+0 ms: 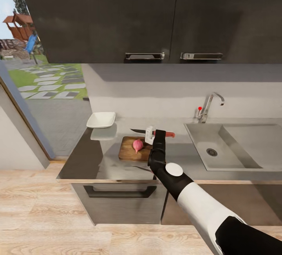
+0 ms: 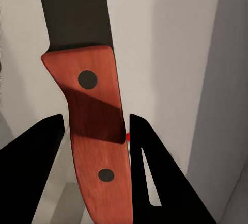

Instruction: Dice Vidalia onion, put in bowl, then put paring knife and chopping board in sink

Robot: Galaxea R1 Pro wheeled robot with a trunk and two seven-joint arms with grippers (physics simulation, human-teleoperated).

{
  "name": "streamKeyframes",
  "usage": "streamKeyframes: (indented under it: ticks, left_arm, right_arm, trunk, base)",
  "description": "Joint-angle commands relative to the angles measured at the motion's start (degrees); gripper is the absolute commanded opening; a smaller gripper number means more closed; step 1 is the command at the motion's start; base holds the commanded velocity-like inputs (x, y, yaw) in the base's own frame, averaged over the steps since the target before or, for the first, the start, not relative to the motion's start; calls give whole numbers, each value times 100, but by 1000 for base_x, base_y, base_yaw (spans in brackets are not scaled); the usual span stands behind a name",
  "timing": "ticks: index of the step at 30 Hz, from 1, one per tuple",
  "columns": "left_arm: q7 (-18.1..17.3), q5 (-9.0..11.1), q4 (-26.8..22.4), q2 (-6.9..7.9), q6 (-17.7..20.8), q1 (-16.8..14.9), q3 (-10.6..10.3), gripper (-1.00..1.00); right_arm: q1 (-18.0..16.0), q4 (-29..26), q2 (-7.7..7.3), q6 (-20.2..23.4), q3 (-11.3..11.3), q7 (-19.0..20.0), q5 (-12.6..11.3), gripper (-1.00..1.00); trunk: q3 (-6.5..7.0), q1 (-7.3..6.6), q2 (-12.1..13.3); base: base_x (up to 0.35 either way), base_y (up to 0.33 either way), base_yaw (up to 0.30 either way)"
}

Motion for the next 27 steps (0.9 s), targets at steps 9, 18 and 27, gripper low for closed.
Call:
streamKeyframes:
  ticks: [9,18,27]
  left_arm:
    - [6,48,-2,2,-14,-3,-49,100]
    - [8,48,-2,2,-14,-3,-49,100]
    - [6,48,-2,2,-14,0,-49,100]
  right_arm:
    - [-5,5,0,27,20,-21,-10,-100]
    - [36,5,0,-251,20,-97,-10,-100]
    - [58,5,0,-320,20,-120,-10,-100]
  trunk:
    - [-12,3,-11]
    - [-12,3,-11]
    - [-12,3,-11]
  base:
    - [0,0,0]
    - [0,0,0]
    - [0,0,0]
